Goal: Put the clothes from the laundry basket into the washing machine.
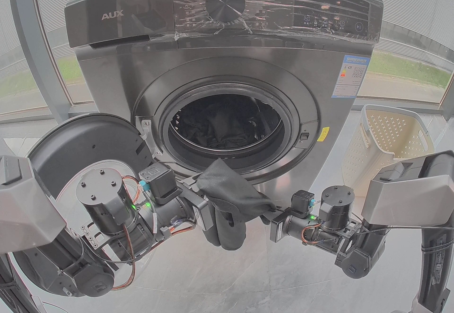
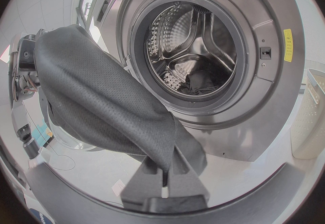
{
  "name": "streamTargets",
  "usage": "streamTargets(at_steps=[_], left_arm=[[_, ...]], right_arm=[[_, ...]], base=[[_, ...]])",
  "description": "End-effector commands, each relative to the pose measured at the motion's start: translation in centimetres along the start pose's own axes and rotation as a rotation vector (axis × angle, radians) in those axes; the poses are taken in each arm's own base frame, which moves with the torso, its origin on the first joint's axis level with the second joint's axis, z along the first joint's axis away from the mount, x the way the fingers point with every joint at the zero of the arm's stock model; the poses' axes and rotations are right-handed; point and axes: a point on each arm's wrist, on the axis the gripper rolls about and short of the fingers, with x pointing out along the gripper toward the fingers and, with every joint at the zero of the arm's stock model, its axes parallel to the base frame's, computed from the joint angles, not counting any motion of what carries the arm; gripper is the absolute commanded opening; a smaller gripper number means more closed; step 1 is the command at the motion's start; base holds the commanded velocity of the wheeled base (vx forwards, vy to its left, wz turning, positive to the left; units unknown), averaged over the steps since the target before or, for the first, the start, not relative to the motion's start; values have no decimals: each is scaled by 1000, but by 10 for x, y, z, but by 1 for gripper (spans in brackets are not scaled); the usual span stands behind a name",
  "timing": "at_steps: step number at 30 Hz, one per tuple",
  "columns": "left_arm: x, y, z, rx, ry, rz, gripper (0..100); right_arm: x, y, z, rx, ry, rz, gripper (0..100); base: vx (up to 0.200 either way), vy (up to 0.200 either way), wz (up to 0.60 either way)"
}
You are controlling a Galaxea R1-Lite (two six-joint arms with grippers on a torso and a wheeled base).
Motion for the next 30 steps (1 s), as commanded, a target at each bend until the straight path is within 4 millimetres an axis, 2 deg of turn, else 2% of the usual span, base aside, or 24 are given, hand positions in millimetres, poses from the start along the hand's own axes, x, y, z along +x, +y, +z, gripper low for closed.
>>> streamTargets(at_steps=[1, 11, 13, 15, 16, 19, 22, 24, 25, 28, 30], left_arm=[[0, 0, 0, 0, -1, -1, 0], [-2, 3, -1, 1, 4, 12, 0], [-1, 4, -3, 0, 12, 14, 0], [-1, 4, -3, 0, 13, 14, 0], [0, 5, -6, 1, 21, 18, 0], [0, 8, -7, 2, 25, 24, 0], [0, 9, -8, 4, 28, 28, 0], [0, 9, -7, 4, 28, 28, 0], [-3, 8, -9, 0, 40, 26, 0], [-14, 7, -17, -22, 89, 21, 0], [-17, 6, -19, -28, 104, 24, 0]], right_arm=[[1, 0, -1, 0, 0, 1, 0], [-18, 3, 14, -2, -25, 9, 0], [-31, 6, 30, -7, -63, 21, 0], [-35, 8, 35, -9, -75, 25, 0], [-42, 10, 46, -14, -107, 29, 0], [-45, 12, 57, -17, -143, 30, 0], [-53, 16, 77, -25, -219, 36, 0], [-55, 16, 81, -25, -235, 35, 0], [-58, 18, 94, -23, -286, 31, 0], [-64, 20, 114, -14, -361, 18, 0], [-66, 19, 116, -15, -370, 14, 0]], base=[[0, 0, 0], [0, 0, 0], [0, 0, 0], [0, 0, 0], [0, 0, 0], [0, 0, 0], [0, 0, 0], [0, 0, 0], [0, 0, 0], [0, 0, 0], [0, 0, 0]])
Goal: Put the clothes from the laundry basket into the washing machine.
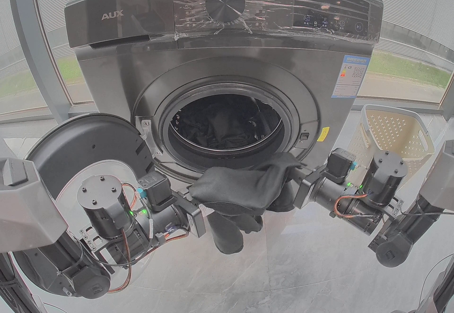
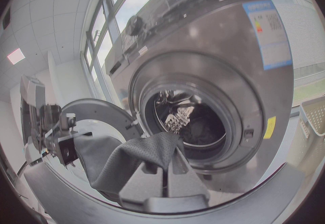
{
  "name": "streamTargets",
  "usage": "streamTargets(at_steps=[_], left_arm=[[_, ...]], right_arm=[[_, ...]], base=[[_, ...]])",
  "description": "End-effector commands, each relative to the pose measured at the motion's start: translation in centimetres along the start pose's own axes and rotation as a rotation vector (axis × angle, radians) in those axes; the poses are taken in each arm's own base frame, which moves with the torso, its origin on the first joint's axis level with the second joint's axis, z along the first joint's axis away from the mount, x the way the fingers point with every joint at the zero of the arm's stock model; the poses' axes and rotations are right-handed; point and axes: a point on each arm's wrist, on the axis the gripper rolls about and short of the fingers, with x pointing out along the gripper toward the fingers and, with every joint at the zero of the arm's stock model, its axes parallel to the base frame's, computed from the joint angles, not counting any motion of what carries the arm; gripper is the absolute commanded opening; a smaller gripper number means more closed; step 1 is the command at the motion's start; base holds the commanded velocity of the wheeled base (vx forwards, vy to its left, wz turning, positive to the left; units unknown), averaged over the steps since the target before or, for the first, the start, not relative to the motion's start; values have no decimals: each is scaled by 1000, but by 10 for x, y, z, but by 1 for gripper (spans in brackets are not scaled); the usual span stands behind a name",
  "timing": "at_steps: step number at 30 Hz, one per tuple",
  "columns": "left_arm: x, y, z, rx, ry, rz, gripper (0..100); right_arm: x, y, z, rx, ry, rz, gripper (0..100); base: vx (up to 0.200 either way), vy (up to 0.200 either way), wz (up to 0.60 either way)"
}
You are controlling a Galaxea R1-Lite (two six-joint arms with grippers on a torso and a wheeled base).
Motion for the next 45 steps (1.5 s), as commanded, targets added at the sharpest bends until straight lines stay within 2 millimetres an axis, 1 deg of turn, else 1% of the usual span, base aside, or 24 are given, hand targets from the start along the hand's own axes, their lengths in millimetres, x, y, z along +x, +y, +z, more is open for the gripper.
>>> streamTargets(at_steps=[1, 4, 5, 8, 10, 12, 14, 15, 16, 18, 21, 25, 26, 27, 29, 34, 36, 37, 39, 42, 43, 45], left_arm=[[-8, -1, -8, -16, 44, 0, 0], [-6, -2, -9, -8, 45, 1, 0], [-6, -2, -8, -8, 41, 3, 100], [-1, 0, -3, -18, 15, 3, 100], [-3, 0, -3, -16, 14, 5, 100], [-8, 0, -6, -17, 37, 9, 100], [-13, 0, -13, -15, 71, 12, 100], [-13, 0, -13, -15, 71, 12, 100], [-15, 1, -18, -12, 95, 14, 100], [-14, 2, -26, -14, 128, 18, 100], [-13, 5, -32, -13, 149, 29, 100], [-6, 16, -46, -19, 192, 63, 100], [-6, 18, -48, -20, 197, 68, 100], [-4, 24, -52, -19, 208, 84, 100], [-3, 27, -56, -26, 220, 88, 100], [-6, 26, -59, -31, 240, 75, 100], [-8, 23, -61, -31, 254, 51, 100], [-10, 20, -63, -33, 268, 31, 100], [-11, 15, -64, -32, 275, 11, 100], [-10, 12, -65, -34, 276, 0, 100], [-9, 9, -65, -32, 274, -13, 100], [-7, 7, -64, -32, 267, -19, 100]], right_arm=[[-6, 2, 30, -4, -105, 0, 0], [-7, 5, 30, -2, -103, 11, 0], [-7, 6, 30, -2, -103, 12, 0], [-5, 6, 29, -3, -101, 15, 0], [-5, 6, 29, -3, -101, 15, 0], [-5, 7, 30, -3, -105, 16, 0], [-4, 7, 31, -4, -110, 15, 0], [-4, 7, 31, -4, -110, 15, 0], [-4, 7, 32, -4, -113, 17, 0], [-4, 12, 32, -2, -114, 31, 0], [-5, 15, 35, -2, -122, 40, 0], [-7, 15, 36, -2, -126, 31, 0], [-7, 14, 36, -3, -126, 23, 0], [-7, 12, 37, -3, -128, 0, 0], [-7, 12, 36, -2, -122, -8, 0], [-7, 15, 38, -6, -114, 1, 0], [-3, 17, 39, -7, -117, 6, 0], [0, 21, 40, -6, -115, 10, 0], [6, 22, 41, -3, -109, -14, 0], [11, 21, 42, -1, -99, -45, 0], [17, 21, 43, 2, -86, -72, 0], [20, 25, 43, 4, -75, -72, 0]], base=[[0, 0, 0], [0, 0, 0], [0, 0, 0], [0, 0, 0], [0, 0, 0], [0, 0, 0], [0, 0, 0], [0, 0, 0], [0, 0, 0], [0, 0, 0], [0, 0, 0], [0, 0, 0], [0, 0, 0], [0, 0, 0], [0, 0, 0], [0, 0, 0], [0, 0, 0], [0, 0, 0], [0, 0, 0], [0, 0, 0], [0, 0, 0], [0, 0, 0]])
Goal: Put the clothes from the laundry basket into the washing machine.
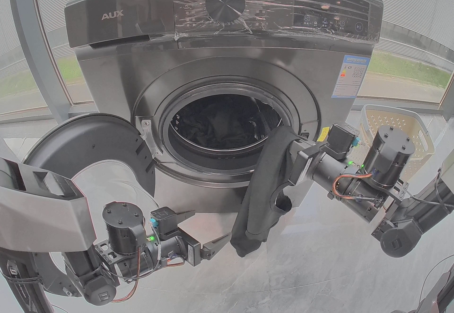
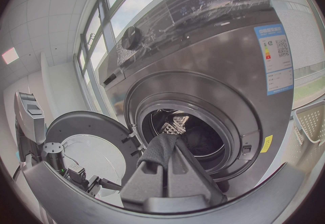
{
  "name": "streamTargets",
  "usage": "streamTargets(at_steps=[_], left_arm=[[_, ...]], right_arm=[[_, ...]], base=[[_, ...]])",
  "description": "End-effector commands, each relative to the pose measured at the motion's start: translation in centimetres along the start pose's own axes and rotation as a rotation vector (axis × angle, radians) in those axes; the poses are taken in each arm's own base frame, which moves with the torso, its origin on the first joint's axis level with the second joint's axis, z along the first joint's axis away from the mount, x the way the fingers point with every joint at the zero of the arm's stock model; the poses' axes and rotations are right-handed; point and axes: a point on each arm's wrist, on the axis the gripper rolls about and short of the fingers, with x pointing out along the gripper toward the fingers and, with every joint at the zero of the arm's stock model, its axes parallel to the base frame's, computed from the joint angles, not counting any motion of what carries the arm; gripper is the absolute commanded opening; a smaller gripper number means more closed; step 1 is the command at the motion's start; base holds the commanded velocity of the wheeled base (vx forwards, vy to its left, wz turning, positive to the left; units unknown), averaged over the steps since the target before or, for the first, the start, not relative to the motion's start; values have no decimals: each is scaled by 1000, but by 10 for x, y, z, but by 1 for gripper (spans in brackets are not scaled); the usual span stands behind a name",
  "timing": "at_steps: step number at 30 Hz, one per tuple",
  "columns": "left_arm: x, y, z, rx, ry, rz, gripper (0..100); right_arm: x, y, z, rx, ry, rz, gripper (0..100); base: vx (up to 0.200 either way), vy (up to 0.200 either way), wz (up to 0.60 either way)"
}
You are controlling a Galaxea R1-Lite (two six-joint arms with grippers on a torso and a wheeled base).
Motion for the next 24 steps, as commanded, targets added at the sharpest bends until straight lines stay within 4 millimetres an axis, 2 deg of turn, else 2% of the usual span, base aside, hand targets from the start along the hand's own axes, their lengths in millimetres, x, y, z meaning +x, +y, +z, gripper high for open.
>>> streamTargets(at_steps=[1, 11, 18, 24], left_arm=[[3, -7, 0, 6, -3, -25, 100], [9, -19, -8, 18, 23, -67, 100], [21, -23, -14, 23, 30, -70, 100], [38, -21, -20, 23, 28, -48, 100]], right_arm=[[10, 8, 1, 4, 10, -1, 0], [33, 9, -9, 6, 37, -76, 0], [47, 10, 0, 39, -13, -118, 0], [48, 11, 2, 49, -26, -136, 0]], base=[[0, 0, 0], [0, 0, 0], [0, 0, 0], [0, 0, 0]])
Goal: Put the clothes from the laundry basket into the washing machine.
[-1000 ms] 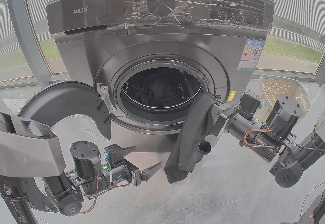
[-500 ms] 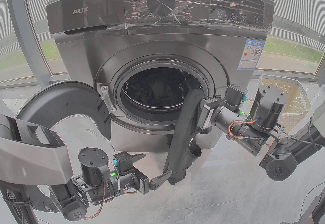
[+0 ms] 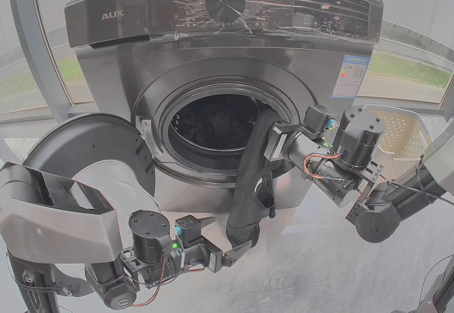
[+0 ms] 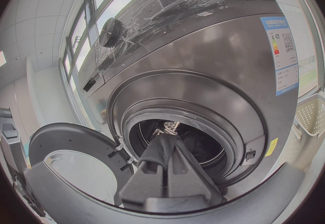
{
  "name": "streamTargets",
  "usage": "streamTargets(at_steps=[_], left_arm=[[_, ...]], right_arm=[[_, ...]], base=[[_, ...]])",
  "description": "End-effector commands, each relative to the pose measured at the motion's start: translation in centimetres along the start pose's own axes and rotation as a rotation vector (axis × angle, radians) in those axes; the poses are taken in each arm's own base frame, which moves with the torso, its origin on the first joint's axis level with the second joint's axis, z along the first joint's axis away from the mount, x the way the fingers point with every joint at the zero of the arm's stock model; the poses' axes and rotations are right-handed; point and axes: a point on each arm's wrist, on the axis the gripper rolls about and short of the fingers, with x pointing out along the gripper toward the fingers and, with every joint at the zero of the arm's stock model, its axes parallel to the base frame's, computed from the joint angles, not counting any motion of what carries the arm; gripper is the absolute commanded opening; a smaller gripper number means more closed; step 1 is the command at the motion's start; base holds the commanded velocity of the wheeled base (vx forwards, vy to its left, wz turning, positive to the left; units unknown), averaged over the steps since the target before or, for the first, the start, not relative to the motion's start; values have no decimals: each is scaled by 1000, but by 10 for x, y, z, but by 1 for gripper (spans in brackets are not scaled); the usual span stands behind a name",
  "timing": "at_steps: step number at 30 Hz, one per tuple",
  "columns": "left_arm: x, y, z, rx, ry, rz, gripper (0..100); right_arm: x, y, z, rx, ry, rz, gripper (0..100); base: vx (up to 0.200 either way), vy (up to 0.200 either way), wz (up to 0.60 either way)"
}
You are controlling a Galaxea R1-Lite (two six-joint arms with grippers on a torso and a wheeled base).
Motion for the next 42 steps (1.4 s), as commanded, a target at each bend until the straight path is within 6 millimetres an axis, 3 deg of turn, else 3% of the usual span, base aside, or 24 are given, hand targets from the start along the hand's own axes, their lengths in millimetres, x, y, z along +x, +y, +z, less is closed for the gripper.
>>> streamTargets(at_steps=[1, 11, 24, 34, 42], left_arm=[[12, 2, -9, -2, 15, 13, 100], [52, 10, -16, -7, -36, 55, 100], [70, 17, -15, -15, -76, 65, 100], [94, 44, -25, -24, -104, 124, 100], [108, 53, -29, -23, -126, 145, 100]], right_arm=[[2, 1, -1, 2, -2, -1, 0], [0, 10, -7, 17, 16, 20, 0], [8, 9, -11, 17, 10, 16, 0], [14, 12, -11, 28, -14, 26, 0], [13, 16, -11, 34, -18, 39, 0]], base=[[0, 0, 0], [0, 0, 0], [0, 0, 0], [0, 0, 0], [0, 0, 0]])
